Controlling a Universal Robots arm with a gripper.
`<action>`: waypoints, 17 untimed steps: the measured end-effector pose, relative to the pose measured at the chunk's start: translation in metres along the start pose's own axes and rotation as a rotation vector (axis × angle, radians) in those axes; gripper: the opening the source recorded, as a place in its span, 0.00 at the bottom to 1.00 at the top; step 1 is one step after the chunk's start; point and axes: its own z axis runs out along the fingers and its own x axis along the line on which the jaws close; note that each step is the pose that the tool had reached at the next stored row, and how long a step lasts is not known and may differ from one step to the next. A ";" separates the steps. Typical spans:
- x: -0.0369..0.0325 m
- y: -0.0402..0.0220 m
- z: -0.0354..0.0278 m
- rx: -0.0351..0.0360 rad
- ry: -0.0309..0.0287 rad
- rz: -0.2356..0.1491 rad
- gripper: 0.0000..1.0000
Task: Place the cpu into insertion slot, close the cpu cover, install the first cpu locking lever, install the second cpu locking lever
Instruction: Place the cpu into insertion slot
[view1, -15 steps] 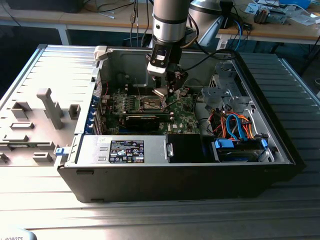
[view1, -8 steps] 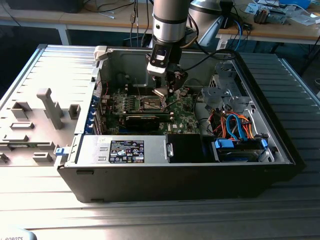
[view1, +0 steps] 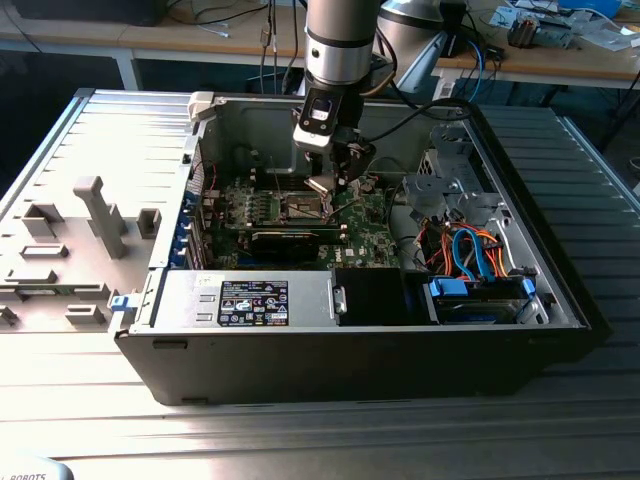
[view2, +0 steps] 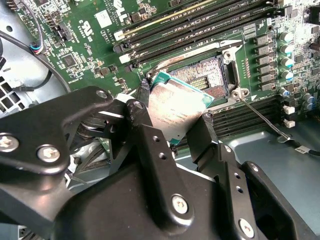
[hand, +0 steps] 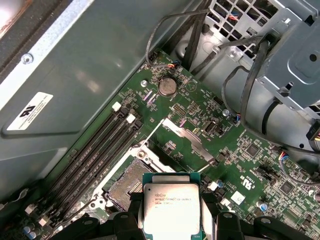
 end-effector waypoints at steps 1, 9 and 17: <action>0.0000 0.0000 0.0000 0.0000 0.0000 0.001 0.54; 0.0000 0.0000 0.0000 0.0000 -0.0002 0.009 0.54; 0.0000 0.0000 0.0000 0.0000 -0.0004 0.016 0.54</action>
